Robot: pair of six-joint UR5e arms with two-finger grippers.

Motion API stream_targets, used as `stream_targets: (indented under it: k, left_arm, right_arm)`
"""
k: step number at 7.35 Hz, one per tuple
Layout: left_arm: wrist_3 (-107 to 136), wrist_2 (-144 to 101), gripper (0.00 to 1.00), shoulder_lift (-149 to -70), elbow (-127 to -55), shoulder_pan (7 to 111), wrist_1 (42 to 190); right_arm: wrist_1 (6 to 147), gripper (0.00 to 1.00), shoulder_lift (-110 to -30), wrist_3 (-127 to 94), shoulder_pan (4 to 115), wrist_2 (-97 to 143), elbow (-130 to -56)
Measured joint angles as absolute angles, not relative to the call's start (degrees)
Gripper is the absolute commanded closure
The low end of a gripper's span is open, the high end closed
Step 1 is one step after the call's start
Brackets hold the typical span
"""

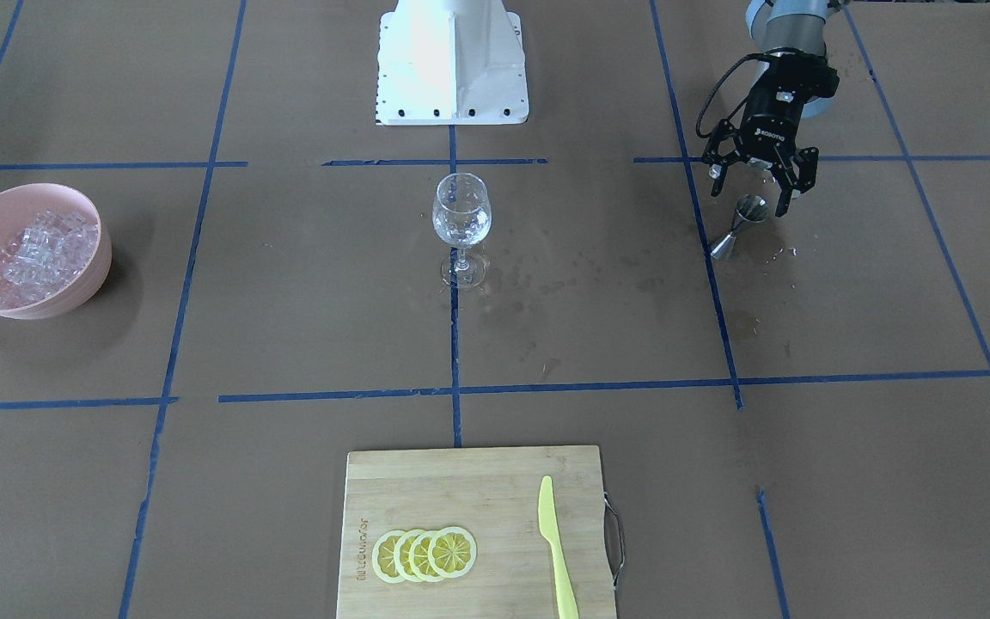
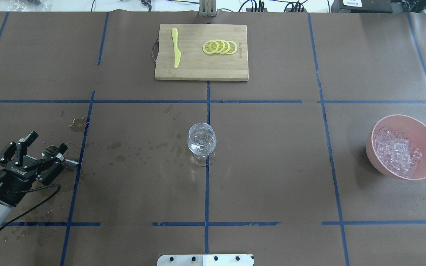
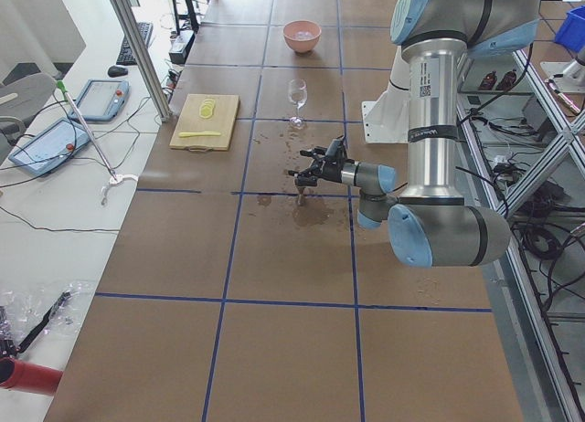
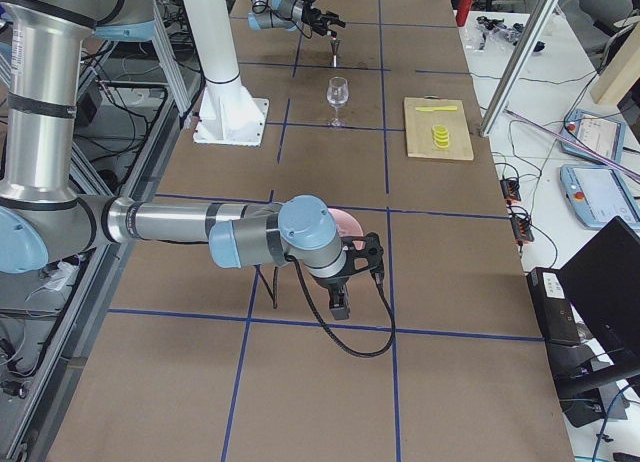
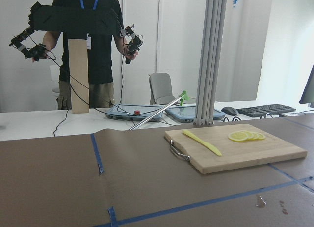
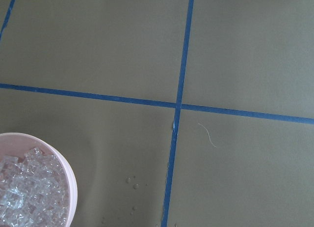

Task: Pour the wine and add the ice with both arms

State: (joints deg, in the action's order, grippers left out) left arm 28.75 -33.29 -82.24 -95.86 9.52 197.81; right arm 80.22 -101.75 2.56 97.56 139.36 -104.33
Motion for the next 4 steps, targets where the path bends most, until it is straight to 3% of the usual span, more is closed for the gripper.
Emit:
stream_targets:
  k: [4]
  left_arm:
    - [22.1, -65.6, 0.0, -84.2, -96.4, 37.1, 189.1]
  right_arm:
    - [80.2, 0.0, -101.7, 2.5, 97.6, 139.4, -104.0]
